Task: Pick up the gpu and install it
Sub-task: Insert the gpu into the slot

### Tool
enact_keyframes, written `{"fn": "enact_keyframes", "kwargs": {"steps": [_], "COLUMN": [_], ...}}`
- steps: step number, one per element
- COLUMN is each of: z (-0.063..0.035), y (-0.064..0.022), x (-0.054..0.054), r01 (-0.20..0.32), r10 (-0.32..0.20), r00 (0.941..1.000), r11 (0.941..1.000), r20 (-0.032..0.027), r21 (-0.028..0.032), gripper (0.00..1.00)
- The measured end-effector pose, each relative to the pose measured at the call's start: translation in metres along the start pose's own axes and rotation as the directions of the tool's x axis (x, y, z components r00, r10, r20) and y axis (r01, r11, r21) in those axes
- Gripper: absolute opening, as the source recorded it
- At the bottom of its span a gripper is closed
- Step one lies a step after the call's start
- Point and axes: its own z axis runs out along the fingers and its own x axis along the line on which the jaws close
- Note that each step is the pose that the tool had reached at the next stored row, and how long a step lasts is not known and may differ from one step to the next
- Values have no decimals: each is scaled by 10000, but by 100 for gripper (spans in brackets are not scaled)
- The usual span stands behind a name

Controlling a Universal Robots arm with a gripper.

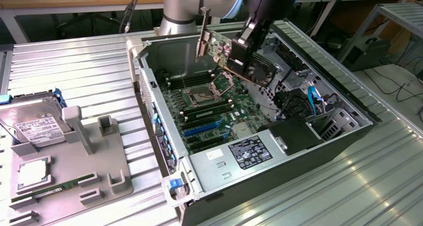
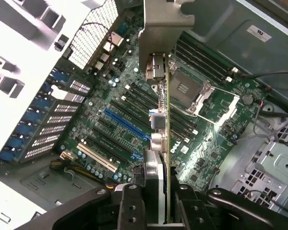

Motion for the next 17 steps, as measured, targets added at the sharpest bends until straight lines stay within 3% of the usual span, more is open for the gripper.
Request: {"fn": "enact_keyframes", "kwargs": {"steps": [6, 11, 15, 17], "z": [0, 0, 1, 2], "y": [0, 0, 0, 0], "x": [0, 0, 0, 0], "r01": [903, 1787, 2511, 3195], "r10": [-903, -1787, -2511, -3194], "r00": [9959, 9839, 9679, 9475], "r11": [9959, 9839, 9680, 9476], "r20": [-47, -94, -133, -169], "r21": [4, 4, 1, -5], "gripper": [29, 29, 29, 29]}}
